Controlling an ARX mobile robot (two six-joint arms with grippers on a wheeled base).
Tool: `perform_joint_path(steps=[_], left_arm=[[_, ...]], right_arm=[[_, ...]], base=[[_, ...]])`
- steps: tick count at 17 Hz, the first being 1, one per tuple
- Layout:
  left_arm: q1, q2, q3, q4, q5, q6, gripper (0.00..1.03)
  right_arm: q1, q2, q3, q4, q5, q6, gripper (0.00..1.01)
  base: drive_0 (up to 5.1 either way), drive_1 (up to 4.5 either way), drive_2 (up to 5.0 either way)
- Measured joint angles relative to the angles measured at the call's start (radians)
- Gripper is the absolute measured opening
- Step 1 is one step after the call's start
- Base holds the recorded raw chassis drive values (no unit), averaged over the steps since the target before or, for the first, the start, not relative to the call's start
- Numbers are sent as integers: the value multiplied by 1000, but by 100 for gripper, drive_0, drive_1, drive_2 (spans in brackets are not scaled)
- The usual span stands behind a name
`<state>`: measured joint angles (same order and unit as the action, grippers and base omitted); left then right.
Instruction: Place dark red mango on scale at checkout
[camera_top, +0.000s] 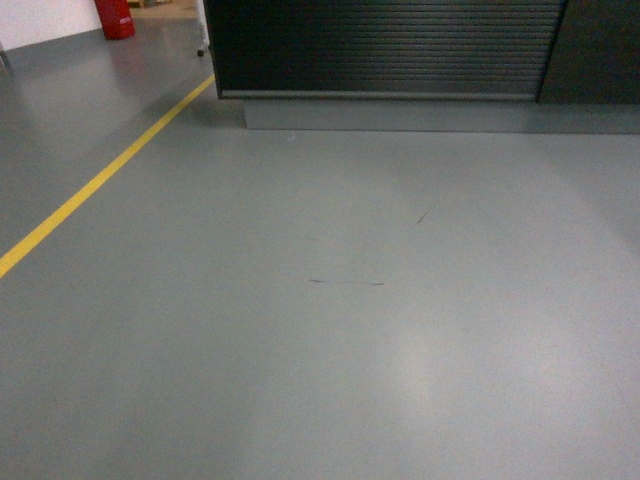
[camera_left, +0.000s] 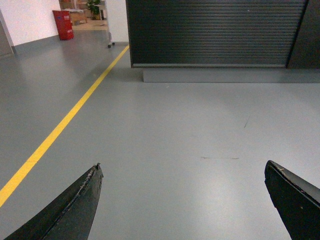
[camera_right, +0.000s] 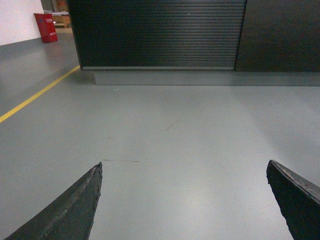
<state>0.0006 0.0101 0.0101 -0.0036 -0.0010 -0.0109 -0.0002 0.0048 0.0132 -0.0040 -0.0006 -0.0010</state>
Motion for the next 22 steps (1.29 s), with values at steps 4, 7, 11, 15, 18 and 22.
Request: perform_joint_path(steps=[4, 7, 11, 15, 18, 22], left_arm=[[0, 0, 0, 0, 0, 0, 98], [0, 0, 0, 0, 0, 0, 98], [0, 0, 0, 0, 0, 0, 98], [0, 0, 0, 0, 0, 0, 98], [0, 0, 0, 0, 0, 0, 98], [0, 0, 0, 0, 0, 0, 98]], right_arm=[[0, 0, 0, 0, 0, 0, 98], [0, 0, 0, 0, 0, 0, 98], [0, 0, 0, 0, 0, 0, 98], [0, 0, 0, 0, 0, 0, 98], [0, 0, 0, 0, 0, 0, 98], [0, 0, 0, 0, 0, 0, 98]], base=[[0, 0, 0], [0, 0, 0], [0, 0, 0], [0, 0, 0], [3, 49, -43], [-1, 425, -427]])
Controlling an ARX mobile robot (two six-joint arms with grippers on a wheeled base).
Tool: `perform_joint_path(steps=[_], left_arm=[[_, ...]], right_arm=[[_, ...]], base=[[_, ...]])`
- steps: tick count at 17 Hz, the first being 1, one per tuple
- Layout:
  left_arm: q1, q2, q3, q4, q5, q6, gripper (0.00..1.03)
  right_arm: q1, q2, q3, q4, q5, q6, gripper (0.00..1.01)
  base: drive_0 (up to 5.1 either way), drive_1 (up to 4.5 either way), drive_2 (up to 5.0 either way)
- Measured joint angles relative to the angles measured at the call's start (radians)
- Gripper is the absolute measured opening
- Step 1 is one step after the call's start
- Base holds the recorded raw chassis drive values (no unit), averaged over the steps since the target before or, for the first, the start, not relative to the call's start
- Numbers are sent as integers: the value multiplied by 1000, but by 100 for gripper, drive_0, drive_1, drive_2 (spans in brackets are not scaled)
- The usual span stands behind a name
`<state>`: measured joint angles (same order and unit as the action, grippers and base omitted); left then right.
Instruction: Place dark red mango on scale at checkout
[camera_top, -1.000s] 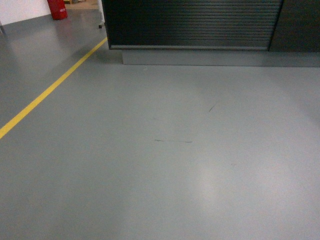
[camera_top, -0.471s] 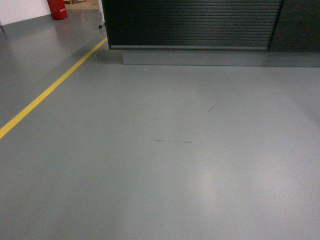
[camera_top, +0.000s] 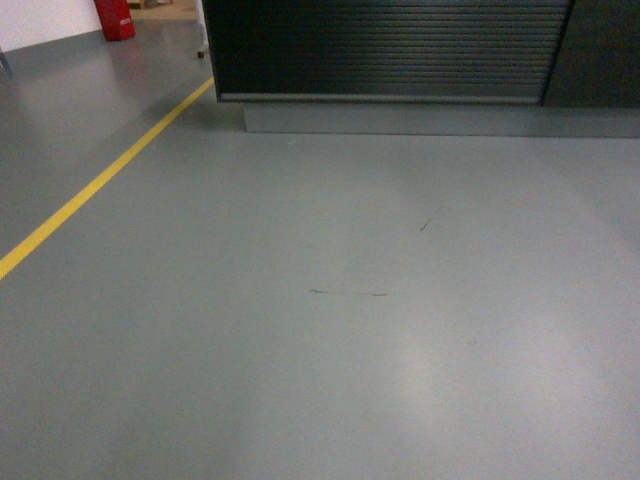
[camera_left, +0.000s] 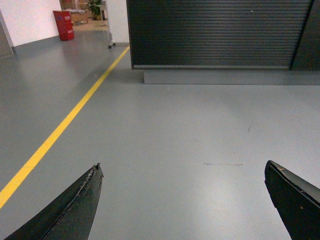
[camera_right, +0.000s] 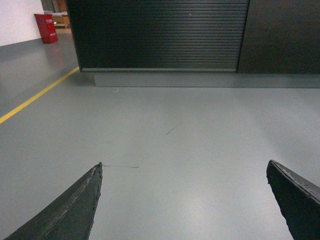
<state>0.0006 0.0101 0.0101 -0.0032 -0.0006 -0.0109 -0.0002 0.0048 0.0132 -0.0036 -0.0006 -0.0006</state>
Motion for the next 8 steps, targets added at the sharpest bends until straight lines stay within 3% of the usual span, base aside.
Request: perform_joint_path(steps=[8], left_arm=[[0, 0, 0, 1, 0, 0, 98]], right_arm=[[0, 0, 0, -3, 3, 0, 98]], base=[[4, 437, -430]])
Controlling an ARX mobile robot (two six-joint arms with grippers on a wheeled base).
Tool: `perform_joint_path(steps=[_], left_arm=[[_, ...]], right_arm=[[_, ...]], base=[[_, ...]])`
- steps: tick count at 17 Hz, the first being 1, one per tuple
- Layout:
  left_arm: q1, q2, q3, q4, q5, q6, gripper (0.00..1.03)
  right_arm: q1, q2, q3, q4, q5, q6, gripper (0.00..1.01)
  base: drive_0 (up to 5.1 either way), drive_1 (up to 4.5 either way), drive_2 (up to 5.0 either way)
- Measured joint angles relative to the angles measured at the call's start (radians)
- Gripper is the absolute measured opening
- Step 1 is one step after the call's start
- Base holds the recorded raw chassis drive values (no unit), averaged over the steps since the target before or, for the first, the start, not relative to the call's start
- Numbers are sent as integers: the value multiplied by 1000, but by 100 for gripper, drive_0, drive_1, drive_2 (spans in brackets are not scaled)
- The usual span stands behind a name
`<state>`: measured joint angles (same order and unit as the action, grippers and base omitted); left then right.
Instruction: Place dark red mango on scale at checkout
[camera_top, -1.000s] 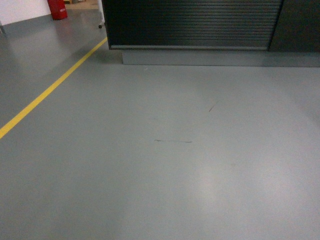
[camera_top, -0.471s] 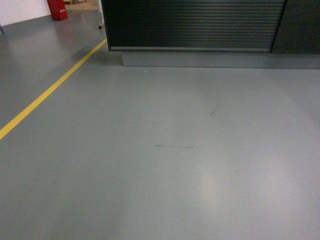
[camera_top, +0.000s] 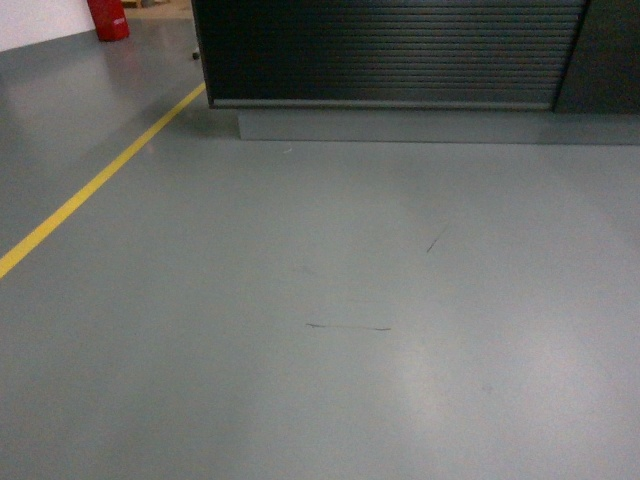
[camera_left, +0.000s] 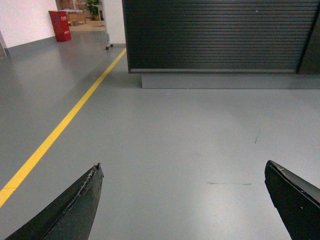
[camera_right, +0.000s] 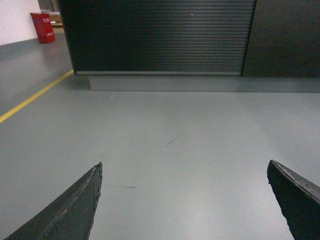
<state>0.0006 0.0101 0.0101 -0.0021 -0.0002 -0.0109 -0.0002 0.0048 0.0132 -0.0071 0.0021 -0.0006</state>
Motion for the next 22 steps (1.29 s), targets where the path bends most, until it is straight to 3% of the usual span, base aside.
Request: perform_joint_path(steps=[22], left_arm=[[0, 0, 0, -3, 0, 0, 98]], right_arm=[[0, 0, 0, -1, -2, 0, 98]], base=[[0, 434, -433]])
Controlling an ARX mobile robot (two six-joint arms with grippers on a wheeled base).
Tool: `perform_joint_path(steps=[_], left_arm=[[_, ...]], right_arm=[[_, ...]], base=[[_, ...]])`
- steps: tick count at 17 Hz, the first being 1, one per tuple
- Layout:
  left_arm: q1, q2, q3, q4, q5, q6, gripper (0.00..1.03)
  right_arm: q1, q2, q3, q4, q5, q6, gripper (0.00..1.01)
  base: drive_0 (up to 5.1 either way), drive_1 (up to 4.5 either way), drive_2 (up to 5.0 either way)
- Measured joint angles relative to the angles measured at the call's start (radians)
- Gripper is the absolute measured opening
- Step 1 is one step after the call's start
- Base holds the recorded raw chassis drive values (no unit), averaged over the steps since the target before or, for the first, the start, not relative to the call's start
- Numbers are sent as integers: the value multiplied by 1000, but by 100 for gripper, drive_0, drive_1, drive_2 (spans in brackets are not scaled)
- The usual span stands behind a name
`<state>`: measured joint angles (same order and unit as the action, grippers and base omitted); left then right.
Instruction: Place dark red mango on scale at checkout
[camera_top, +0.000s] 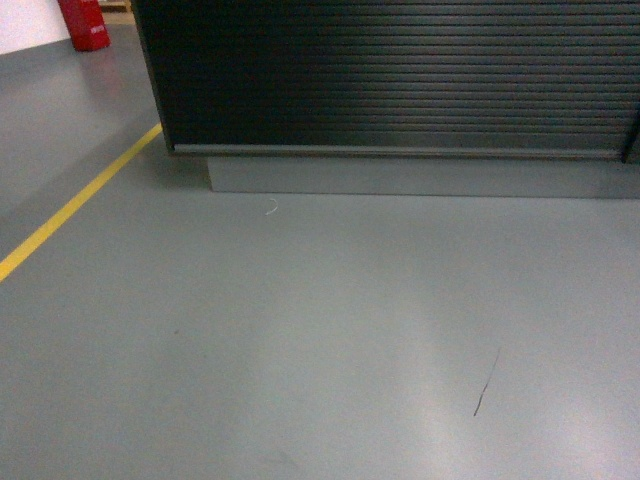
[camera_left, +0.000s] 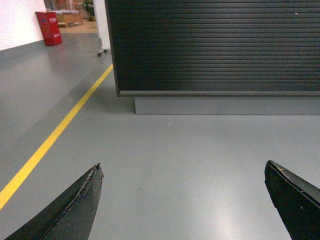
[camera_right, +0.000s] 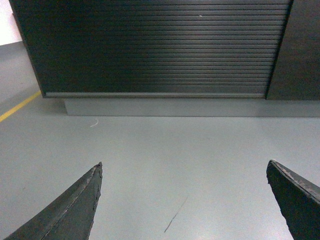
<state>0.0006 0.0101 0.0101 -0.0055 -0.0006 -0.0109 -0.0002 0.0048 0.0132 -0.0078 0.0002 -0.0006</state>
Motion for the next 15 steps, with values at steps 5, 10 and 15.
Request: perform_joint_path(steps=[5, 10, 15], left_arm=[[0, 0, 0, 3, 0, 0, 98], [0, 0, 0, 0, 0, 0, 98], [0, 0, 0, 6, 0, 0, 98]], right_arm=[[0, 0, 0, 6, -1, 0, 98], [0, 0, 0, 1, -1, 0, 98], [0, 0, 0, 8, 0, 0, 98]], base=[[1, 434, -433], [3, 437, -430], [0, 433, -434]])
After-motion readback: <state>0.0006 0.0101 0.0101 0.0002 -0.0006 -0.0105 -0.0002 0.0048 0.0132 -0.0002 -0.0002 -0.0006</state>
